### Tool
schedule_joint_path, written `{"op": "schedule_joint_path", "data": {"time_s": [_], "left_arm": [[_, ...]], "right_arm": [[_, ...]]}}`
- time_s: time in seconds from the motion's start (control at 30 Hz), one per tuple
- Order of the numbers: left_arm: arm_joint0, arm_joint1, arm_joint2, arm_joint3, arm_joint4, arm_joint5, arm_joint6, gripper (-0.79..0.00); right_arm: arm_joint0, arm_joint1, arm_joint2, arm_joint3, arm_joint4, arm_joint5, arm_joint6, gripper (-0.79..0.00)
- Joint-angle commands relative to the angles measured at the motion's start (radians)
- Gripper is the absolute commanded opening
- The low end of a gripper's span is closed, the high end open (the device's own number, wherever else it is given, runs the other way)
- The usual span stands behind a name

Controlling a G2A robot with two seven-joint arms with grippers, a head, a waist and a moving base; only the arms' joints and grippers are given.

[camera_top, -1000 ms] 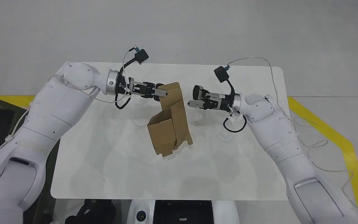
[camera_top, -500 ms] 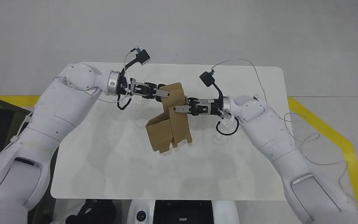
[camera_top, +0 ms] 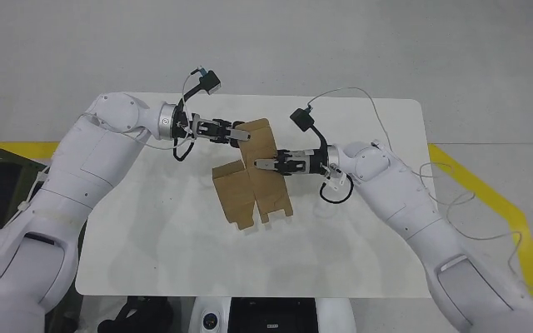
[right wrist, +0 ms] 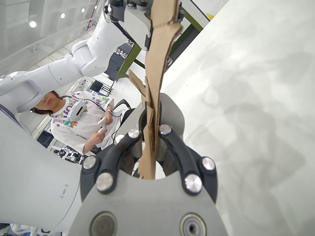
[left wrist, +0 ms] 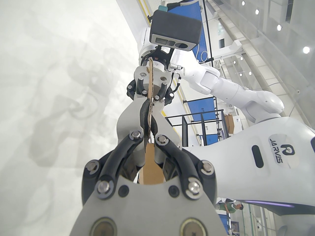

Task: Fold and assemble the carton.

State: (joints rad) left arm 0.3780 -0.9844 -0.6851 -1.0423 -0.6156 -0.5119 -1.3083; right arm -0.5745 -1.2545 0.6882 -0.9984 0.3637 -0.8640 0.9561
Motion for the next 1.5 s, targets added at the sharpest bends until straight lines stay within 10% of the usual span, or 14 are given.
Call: {"op": "schedule_joint_path", "data": {"time_s": [0.0, 0.03, 0.07, 1.4, 1.43, 1.47], "left_arm": [[0.001, -0.001, -0.003, -0.002, 0.005, 0.003, -0.003, -0.72], [0.002, -0.001, -0.005, -0.005, 0.009, 0.004, -0.004, -0.631], [0.003, -0.001, -0.007, -0.014, 0.011, 0.005, -0.005, 0.0], [0.192, 0.048, -0.191, -0.182, 0.203, -0.021, 0.173, 0.0], [0.196, 0.047, -0.193, -0.184, 0.2, -0.017, 0.173, -0.129], [0.2, 0.047, -0.195, -0.185, 0.195, -0.012, 0.173, -0.582]], "right_arm": [[0.005, 0.004, -0.012, 0.002, 0.009, -0.004, -0.004, -0.785], [0.007, 0.005, -0.018, 0.003, 0.013, -0.006, -0.006, -0.785], [0.009, 0.007, -0.024, 0.002, 0.017, -0.008, -0.008, -0.785], [-0.069, 0.026, 0.127, -0.055, -0.03, 0.073, -0.4, -0.785], [-0.071, 0.025, 0.129, -0.058, -0.032, 0.075, -0.4, -0.785], [-0.072, 0.024, 0.131, -0.06, -0.033, 0.077, -0.4, -0.785]]}}
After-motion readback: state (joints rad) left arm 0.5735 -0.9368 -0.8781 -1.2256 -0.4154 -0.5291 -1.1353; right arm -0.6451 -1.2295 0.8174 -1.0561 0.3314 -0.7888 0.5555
